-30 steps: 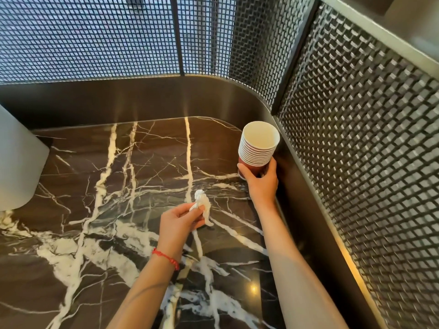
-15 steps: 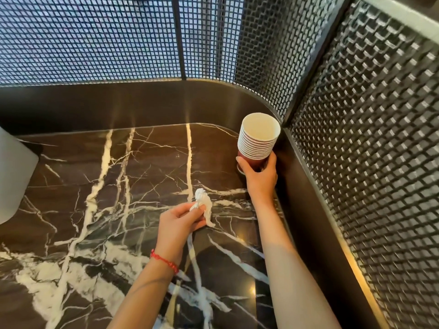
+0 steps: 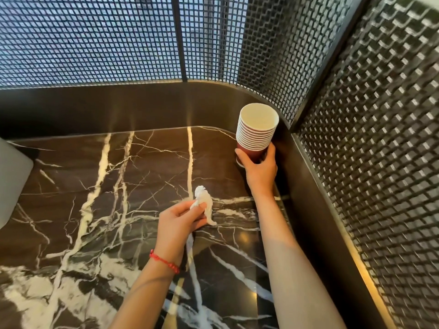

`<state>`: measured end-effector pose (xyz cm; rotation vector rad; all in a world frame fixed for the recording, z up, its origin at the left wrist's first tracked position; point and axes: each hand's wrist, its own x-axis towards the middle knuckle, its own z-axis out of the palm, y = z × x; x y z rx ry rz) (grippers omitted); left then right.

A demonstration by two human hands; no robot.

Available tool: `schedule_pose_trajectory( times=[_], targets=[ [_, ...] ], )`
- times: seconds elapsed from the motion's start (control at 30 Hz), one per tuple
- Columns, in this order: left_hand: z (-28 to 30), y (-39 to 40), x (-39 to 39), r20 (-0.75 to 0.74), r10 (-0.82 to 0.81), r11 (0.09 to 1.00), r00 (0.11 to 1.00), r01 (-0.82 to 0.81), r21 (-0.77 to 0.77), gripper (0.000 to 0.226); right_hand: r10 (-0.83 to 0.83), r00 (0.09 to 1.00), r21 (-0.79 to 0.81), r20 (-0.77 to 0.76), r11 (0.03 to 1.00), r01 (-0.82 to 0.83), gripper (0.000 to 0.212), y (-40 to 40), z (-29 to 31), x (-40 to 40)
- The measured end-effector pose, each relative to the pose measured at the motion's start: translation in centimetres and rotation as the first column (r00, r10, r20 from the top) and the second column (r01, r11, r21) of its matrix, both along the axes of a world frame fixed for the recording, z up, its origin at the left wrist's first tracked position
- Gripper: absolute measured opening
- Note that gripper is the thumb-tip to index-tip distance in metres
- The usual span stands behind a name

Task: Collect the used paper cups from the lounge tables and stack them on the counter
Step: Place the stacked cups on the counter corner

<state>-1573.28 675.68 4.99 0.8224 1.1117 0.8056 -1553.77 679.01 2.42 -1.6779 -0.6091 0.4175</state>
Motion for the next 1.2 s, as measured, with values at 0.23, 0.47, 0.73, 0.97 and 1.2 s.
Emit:
schedule_pose_trajectory(
  times=[0.23, 0.47, 0.73, 0.97, 1.2],
  targets=[
    [0.1, 0.3, 0.1, 0.008, -0.001, 1.0, 1.0, 0.001, -0.014, 0.014, 0.005, 1.0, -0.023, 0.017, 1.0, -0.005, 0.08, 1.1, 0.2, 0.1],
    [0.4, 0.1, 0.0, 0.035, 0.006, 1.0, 0.999, -0.005, -0.013, 0.01, 0.012, 1.0, -0.032, 0.027, 0.999, -0.011, 0.079, 1.1, 0.3, 0.1],
    [0.3, -0.3, -0.4, 0.012, 0.014, 1.0, 1.0, -0.013, -0.006, 0.011, 0.039, 0.999, -0.038, 0.027, 0.999, -0.038, 0.079, 0.8, 0.4, 0.2],
    [0.4, -0.5, -0.5, 0.008, 0.011, 1.0, 1.0, -0.011, 0.002, 0.01, 0.053, 0.998, -0.062, 0.016, 0.997, -0.052, 0.079, 0.2, 0.7, 0.2],
    [0.7, -1.0, -0.8, 0.006, 0.005, 1.0, 1.0, -0.005, -0.012, 0.01, 0.027, 1.0, -0.11, -0.013, 0.993, -0.028, 0.075, -1.4, 1.1, -0.1]
  ],
)
